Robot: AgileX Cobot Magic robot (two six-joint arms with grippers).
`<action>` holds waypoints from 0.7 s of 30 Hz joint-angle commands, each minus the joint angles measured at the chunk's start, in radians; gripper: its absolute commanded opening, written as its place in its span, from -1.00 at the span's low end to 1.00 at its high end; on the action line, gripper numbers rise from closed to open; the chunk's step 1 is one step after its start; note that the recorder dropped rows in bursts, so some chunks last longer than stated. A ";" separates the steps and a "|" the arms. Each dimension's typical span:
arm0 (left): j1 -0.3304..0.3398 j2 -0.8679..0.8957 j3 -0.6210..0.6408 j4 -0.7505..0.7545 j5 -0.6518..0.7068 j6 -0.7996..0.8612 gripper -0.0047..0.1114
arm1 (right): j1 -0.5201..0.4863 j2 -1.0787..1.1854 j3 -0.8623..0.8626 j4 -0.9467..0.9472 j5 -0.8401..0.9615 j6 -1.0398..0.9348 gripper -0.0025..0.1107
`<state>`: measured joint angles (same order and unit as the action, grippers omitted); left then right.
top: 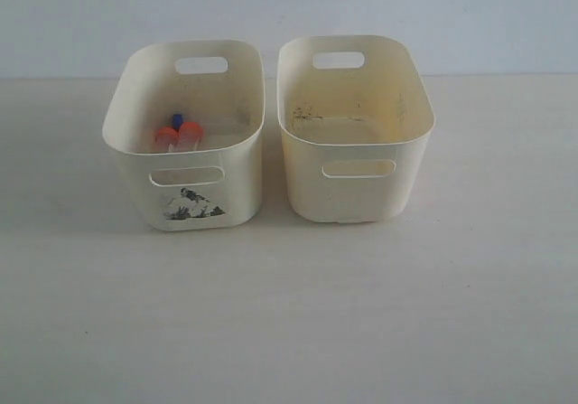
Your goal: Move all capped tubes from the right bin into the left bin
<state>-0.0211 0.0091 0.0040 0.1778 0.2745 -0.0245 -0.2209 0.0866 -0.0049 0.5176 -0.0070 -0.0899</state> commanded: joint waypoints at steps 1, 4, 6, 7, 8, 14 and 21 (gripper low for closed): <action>0.001 -0.002 -0.004 -0.001 -0.017 -0.012 -0.84 | -0.008 -0.016 0.005 -0.015 0.000 -0.040 -0.96; 0.001 -0.002 -0.004 -0.001 -0.017 -0.012 -0.84 | -0.008 -0.016 0.005 -0.046 0.125 -0.034 -0.96; 0.001 -0.002 -0.004 -0.001 -0.015 -0.012 -0.84 | -0.008 -0.035 0.005 -0.263 0.253 0.112 -0.96; 0.001 -0.002 -0.004 -0.001 -0.015 -0.012 -0.84 | -0.008 -0.049 0.005 -0.347 0.289 0.208 -0.96; 0.001 -0.002 -0.004 -0.001 -0.015 -0.012 -0.84 | -0.008 -0.079 0.005 -0.464 0.337 0.388 -0.96; 0.001 -0.002 -0.004 -0.001 -0.015 -0.012 -0.84 | 0.133 -0.087 0.005 -0.482 0.330 0.475 -0.96; 0.001 -0.002 -0.004 -0.001 -0.015 -0.012 -0.84 | 0.231 -0.087 0.005 -0.482 0.330 0.475 -0.96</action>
<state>-0.0211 0.0091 0.0040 0.1778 0.2709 -0.0245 0.0040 0.0055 0.0010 0.0416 0.3273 0.3817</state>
